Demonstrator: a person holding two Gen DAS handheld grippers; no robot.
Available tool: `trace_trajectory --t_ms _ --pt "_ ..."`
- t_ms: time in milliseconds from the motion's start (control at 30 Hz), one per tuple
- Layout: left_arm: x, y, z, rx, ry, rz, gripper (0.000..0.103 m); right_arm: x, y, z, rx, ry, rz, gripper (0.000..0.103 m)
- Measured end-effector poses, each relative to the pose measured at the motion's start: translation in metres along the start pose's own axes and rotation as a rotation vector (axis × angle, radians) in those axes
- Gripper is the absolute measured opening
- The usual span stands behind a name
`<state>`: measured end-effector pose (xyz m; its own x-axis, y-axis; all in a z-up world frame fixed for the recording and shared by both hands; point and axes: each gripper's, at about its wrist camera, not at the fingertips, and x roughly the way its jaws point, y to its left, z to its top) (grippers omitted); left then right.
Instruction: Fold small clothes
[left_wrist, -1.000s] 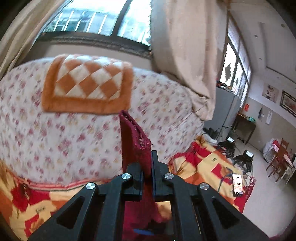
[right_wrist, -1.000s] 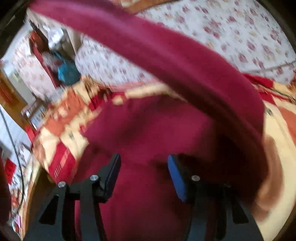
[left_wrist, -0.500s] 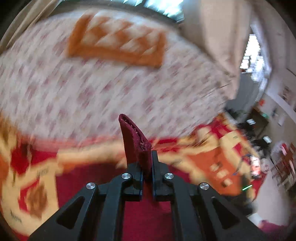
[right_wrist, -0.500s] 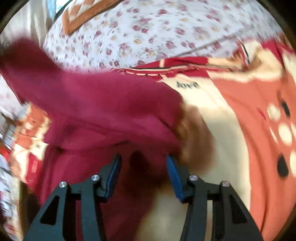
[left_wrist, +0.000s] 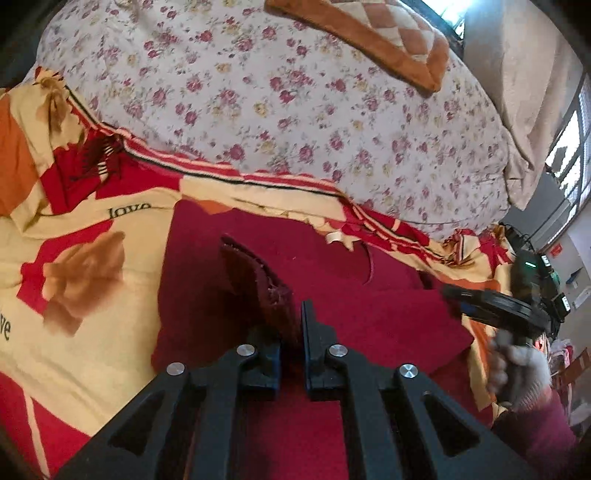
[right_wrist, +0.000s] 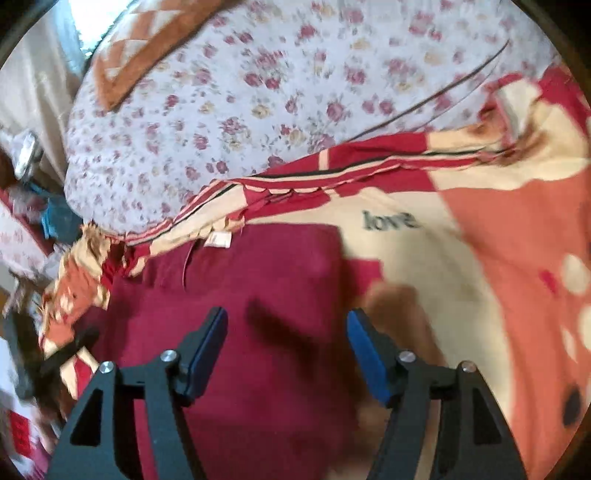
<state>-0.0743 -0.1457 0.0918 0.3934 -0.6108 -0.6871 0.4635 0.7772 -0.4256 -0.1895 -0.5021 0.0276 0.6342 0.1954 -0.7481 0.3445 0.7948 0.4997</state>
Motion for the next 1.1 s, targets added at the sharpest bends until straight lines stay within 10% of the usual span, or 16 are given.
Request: trace_trajectory --t_ms 67,133,167,533,1100 --pt "0.002 -0.001 0.004 0.005 -0.003 -0.008 0.0 0.024 0.004 0.008 -0.044 0.063 -0.026 0.061" --pt "0.001 -0.001 0.005 0.014 -0.009 -0.009 0.0 0.031 0.012 0.01 -0.134 0.066 -0.075 0.022" --pt "0.0 -0.001 0.005 0.019 -0.016 -0.011 0.0 0.026 0.012 0.011 -0.144 0.048 -0.066 0.018" --pt "0.005 0.03 -0.011 -0.062 0.033 0.073 0.002 -0.019 -0.063 0.009 0.172 -0.125 -0.075 0.034" --pt "0.055 0.009 -0.009 -0.048 0.13 0.167 0.008 -0.007 0.016 -0.03 -0.229 0.022 -0.152 0.034"
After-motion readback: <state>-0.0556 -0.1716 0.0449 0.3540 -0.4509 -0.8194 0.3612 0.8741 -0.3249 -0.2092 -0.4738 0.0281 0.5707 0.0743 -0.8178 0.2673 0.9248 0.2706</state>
